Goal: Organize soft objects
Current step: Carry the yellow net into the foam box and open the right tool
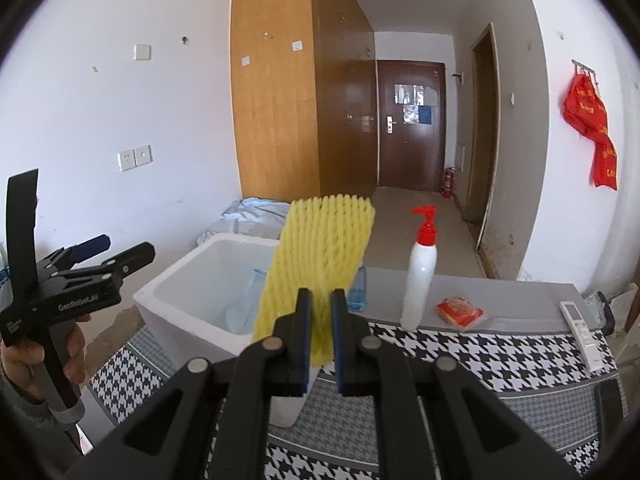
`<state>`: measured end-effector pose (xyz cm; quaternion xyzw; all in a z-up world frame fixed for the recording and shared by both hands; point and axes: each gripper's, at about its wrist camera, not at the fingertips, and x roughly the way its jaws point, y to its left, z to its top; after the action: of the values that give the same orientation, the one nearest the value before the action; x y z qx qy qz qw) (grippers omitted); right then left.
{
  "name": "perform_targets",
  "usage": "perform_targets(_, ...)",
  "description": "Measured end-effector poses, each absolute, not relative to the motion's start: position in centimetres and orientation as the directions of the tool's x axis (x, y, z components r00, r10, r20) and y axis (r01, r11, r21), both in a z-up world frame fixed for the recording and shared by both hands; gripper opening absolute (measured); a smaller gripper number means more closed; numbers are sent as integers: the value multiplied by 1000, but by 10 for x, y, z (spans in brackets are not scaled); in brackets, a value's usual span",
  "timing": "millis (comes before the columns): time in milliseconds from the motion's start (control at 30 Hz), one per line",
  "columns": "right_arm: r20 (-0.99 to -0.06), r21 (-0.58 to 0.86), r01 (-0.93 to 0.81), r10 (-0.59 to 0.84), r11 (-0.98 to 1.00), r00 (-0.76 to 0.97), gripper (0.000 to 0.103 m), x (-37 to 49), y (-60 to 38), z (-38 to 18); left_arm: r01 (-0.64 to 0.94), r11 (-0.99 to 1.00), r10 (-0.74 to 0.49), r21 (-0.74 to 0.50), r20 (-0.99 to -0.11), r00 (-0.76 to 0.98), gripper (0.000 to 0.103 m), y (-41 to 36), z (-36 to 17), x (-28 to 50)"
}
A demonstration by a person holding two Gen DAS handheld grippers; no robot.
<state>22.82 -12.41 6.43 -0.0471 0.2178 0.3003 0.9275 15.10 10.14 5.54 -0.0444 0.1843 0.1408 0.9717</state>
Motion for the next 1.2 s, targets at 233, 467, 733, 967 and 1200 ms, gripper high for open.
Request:
perform_targets(233,-435,38,-605,558,795,707,12,231,-109,67,-309,951,278,-27,-369,887,102,111,55,143)
perform_targets(467,-449,39,-624,572,780,687,12,235,-94,64,-319,948,286,-27,-372,883,102,120,51,137)
perform_targets(733,-461,33,-649,587,760,665,12,237,-80,63,-333,943,301,-24,-371,878,102,126,46,124)
perform_targets(967,-471,37,-663,598,748,648,12,239,-69,62,-337,941,302,-31,-369,879,102,130,43,117)
perform_targets(1200,-485,32,-671,599,740,637,12,241,-58,61,-346,937,307,-46,-364,879,102,137,43,111)
